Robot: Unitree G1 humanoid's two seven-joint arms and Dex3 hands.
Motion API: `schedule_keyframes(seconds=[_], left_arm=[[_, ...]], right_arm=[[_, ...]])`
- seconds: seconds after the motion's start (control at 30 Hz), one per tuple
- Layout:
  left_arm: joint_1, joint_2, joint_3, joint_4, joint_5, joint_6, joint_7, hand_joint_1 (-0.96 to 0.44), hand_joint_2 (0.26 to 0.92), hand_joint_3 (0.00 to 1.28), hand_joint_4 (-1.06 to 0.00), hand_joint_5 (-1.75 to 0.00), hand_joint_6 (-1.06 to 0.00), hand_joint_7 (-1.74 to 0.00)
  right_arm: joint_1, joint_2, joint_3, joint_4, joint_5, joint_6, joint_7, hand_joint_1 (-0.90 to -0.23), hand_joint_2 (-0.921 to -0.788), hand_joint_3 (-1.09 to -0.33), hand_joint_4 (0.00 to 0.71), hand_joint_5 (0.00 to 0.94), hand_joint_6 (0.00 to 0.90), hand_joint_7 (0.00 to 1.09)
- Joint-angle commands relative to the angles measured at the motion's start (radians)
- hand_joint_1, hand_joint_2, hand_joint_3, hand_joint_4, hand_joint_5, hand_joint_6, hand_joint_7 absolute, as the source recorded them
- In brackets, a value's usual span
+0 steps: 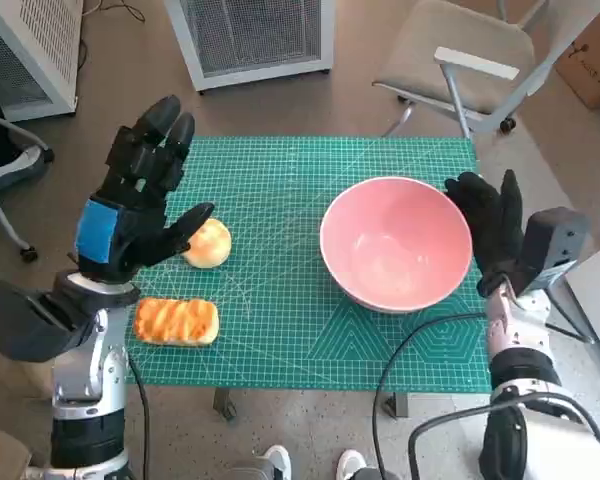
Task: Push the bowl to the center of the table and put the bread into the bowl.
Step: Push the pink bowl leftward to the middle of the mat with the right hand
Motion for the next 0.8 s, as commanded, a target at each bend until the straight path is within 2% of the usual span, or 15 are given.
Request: schedule_keyframes(seconds=[0.03, 0.43, 0.57, 0.8], left_arm=[[0.011, 0.012, 0.009, -0.033, 0.002, 0.015, 0.010, -0.26, 0.773, 0.49, -0.07, 0.00, 0.00, -0.43], [0.019, 0.013, 0.008, -0.051, 0.005, 0.029, 0.020, -0.25, 0.762, 0.51, -0.06, 0.00, 0.00, -0.43], [0.027, 0.011, 0.008, -0.064, 0.006, 0.035, 0.027, -0.25, 0.757, 0.53, -0.05, 0.00, 0.00, -0.41], [0.037, 0.012, 0.007, -0.088, 0.012, 0.045, 0.043, -0.24, 0.706, 0.64, -0.04, 0.00, 0.00, -0.37]], right_arm=[[0.019, 0.023, 0.004, 0.012, -0.008, 0.014, 0.003, -0.578, -0.921, -0.727, 0.265, 0.015, 0.332, 0.11], [0.012, 0.033, 0.006, 0.012, -0.011, 0.020, 0.003, -0.568, -0.921, -0.725, 0.259, 0.006, 0.341, 0.10], [-0.006, 0.051, 0.017, 0.010, -0.018, 0.018, 0.004, -0.567, -0.921, -0.738, 0.251, 0.002, 0.346, 0.10], [-0.028, 0.075, 0.024, 0.007, -0.016, 0.008, 0.007, -0.580, -0.921, -0.738, 0.257, 0.005, 0.350, 0.09]])
